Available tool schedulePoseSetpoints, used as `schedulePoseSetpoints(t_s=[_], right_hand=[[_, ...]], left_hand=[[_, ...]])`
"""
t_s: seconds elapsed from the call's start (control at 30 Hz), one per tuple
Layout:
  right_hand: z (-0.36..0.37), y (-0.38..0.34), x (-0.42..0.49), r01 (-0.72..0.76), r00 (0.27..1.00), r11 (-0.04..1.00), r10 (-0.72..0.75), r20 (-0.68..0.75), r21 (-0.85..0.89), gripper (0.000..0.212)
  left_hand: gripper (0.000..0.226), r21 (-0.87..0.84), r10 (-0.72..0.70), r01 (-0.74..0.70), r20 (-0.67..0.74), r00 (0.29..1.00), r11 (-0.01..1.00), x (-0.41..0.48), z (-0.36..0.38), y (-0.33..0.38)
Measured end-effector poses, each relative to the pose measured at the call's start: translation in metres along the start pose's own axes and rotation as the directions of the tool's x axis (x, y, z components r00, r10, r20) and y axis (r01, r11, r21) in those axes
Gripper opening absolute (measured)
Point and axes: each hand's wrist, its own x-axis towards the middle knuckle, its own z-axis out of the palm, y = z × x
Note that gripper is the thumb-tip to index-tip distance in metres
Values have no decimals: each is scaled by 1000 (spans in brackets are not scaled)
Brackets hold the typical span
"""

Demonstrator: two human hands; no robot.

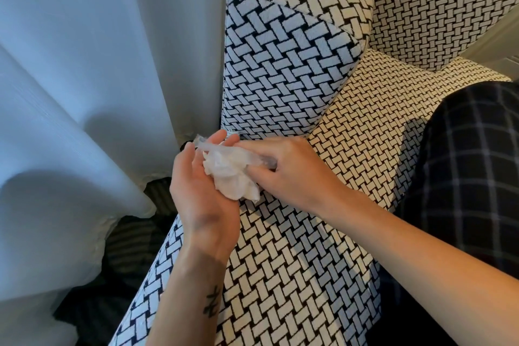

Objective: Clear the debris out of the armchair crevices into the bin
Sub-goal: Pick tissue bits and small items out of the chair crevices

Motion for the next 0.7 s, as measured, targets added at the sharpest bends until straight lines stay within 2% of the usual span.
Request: schedulePoseSetpoints(t_s=[0.1, 0.2, 0.3, 0.37, 0.43, 0.57, 0.63, 0.7], right_hand=[[6, -8, 1, 136, 986, 910, -165, -41, -392, 24], [15, -21, 0, 199, 955, 874, -275, -115, -444, 25], [23, -26, 2, 154, 975, 926, -199, -98, -345, 19], [24, -26, 4, 68, 996, 986, -76, -46, -155, 8], [24, -26, 4, 18, 1000, 1000, -18, -13, -1, 21], [17, -23, -3, 0, 1000, 992, 0, 1, 123, 56], [12, -21, -10, 50, 998, 982, -55, 20, 182, 59], [9, -19, -15, 109, 993, 968, -115, 10, 227, 54]], left_hand=[[54, 39, -17, 17, 12, 1000, 999, 0, -1, -1], [48, 52, -33, 32, 8, 999, 998, 0, 2, -1], [32, 63, -42, 42, 7, 999, 997, 0, 3, -2], [25, 63, -48, 48, -2, 999, 997, 0, 1, -2], [21, 48, -33, 33, -1, 999, 998, 2, -1, -3], [27, 51, 11, -11, -2, 1000, 999, 5, -2, -3], [31, 68, 10, -9, -11, 1000, 998, 5, -3, -3], [33, 82, 10, -8, -17, 1000, 997, 4, -4, -2]])
